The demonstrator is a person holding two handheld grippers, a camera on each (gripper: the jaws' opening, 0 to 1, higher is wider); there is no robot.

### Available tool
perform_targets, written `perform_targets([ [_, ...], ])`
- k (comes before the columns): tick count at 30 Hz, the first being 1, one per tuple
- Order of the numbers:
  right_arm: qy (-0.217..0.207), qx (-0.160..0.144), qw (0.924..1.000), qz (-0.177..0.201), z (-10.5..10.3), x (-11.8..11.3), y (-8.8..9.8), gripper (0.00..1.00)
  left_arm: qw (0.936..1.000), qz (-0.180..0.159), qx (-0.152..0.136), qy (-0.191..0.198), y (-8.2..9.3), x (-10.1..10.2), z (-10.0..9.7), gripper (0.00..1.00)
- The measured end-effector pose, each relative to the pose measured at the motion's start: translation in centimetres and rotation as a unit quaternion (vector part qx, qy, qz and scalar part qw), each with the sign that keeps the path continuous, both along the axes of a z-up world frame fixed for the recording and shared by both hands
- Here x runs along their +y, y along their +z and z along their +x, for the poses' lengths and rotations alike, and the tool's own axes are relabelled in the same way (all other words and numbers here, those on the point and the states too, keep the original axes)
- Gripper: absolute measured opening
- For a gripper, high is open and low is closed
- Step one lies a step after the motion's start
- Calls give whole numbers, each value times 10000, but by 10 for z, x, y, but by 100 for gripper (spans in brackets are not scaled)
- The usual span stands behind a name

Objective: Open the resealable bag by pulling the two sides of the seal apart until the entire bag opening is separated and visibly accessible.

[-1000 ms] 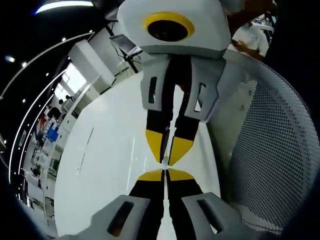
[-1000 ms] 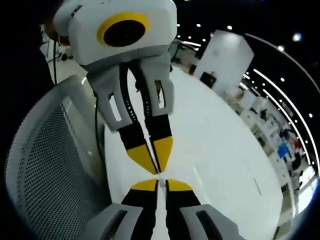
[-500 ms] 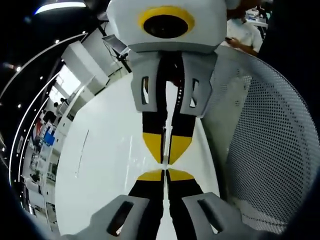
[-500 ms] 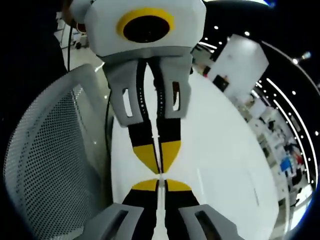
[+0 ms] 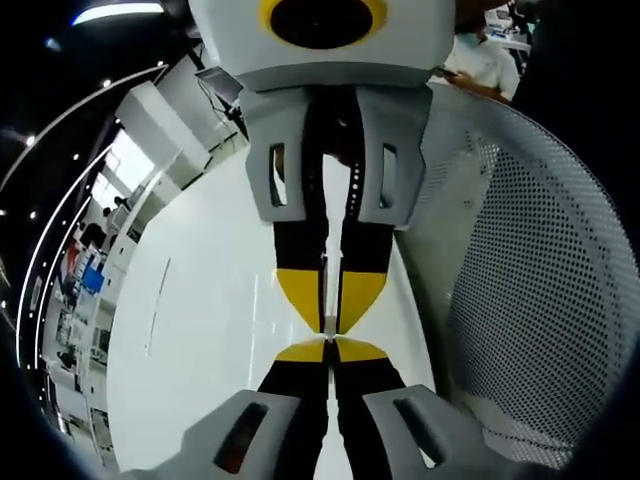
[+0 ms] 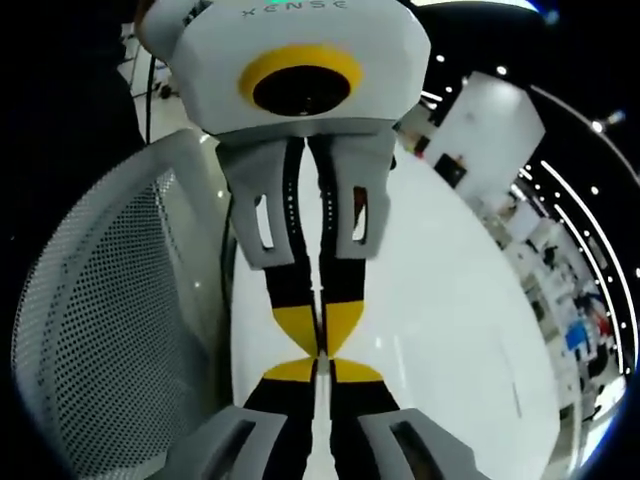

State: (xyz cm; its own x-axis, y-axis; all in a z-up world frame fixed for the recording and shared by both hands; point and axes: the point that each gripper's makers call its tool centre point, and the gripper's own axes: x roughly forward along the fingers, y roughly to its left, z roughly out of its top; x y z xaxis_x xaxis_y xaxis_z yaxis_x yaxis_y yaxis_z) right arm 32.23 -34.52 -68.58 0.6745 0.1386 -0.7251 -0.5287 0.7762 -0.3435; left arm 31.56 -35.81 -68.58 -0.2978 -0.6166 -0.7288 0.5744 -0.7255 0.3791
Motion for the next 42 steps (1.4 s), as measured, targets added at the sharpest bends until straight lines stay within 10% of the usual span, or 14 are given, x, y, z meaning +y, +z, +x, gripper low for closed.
perform_targets([
  [42, -226, 195, 9995, 53, -10, -4, -6, 0, 9997, 27, 141, -214, 3, 4, -7, 0],
])
